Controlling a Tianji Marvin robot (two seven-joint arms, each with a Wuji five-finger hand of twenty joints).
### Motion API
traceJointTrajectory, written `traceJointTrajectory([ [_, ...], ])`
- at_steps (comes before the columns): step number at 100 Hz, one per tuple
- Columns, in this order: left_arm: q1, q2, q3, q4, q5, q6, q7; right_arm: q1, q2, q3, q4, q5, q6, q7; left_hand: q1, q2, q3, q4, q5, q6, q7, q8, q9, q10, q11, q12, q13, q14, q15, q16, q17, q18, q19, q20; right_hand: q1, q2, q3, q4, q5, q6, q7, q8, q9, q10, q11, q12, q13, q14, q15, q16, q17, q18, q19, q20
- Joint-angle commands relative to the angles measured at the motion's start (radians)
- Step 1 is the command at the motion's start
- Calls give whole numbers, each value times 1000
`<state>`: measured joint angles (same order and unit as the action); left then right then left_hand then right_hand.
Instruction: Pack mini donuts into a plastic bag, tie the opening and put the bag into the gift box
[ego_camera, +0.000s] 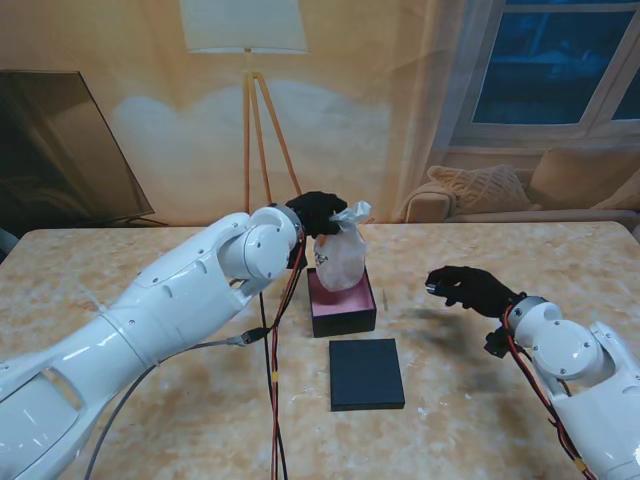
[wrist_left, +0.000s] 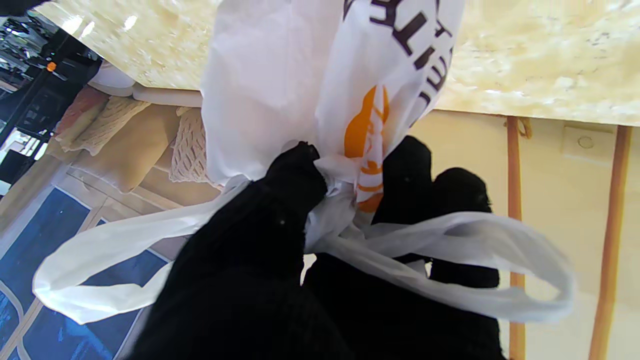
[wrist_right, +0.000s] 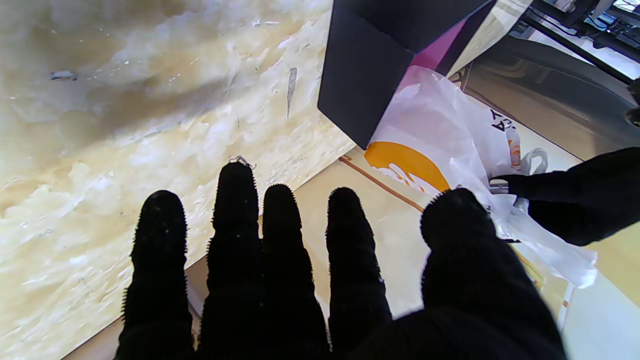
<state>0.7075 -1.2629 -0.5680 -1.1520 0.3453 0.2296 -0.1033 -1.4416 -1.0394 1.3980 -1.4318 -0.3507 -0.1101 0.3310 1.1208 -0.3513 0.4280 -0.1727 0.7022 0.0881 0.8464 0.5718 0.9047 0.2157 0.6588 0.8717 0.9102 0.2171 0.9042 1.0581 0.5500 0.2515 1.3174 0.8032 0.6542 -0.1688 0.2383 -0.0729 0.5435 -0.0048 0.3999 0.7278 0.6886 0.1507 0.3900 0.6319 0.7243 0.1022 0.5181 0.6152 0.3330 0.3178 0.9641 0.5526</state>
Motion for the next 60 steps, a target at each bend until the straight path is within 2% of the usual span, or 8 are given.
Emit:
traceJointTrajectory([
  [1,-5,-8,4,4,0,-9,-14,0,-17,-14,11,-12,-6,5,53,46,-11,28,-6,-37,20,17,1,-23,5,6,-12,-8,-5,11,-13,-18,-6,13,19,14,-15,25,5,-1,5,9,18,-10,13,11,18,-13,1,-8,2,-11,2,0],
  [39,-39,-47,78,131,-2,-55,-1,34,-32,-75,71,17,-22,-42,44,48,-20,26,-13,-43,25,-4,-7,-36,6,8,-41,-2,-5,9,-58,-20,-15,18,23,16,-21,26,8,-4,5,8,21,-10,13,7,16,-5,2,-9,-4,-1,7,-5],
  [60,-34,-54,105,161,-1,-70,-6,24,-35,-76,77,17,-32,-57,32,42,-17,26,-7,-43,20,-40,-20,-40,-11,0,-78,23,-11,3,-98,-8,-15,30,25,15,-22,26,8,-6,5,8,25,-9,14,7,12,-5,6,-5,-7,4,10,-5],
])
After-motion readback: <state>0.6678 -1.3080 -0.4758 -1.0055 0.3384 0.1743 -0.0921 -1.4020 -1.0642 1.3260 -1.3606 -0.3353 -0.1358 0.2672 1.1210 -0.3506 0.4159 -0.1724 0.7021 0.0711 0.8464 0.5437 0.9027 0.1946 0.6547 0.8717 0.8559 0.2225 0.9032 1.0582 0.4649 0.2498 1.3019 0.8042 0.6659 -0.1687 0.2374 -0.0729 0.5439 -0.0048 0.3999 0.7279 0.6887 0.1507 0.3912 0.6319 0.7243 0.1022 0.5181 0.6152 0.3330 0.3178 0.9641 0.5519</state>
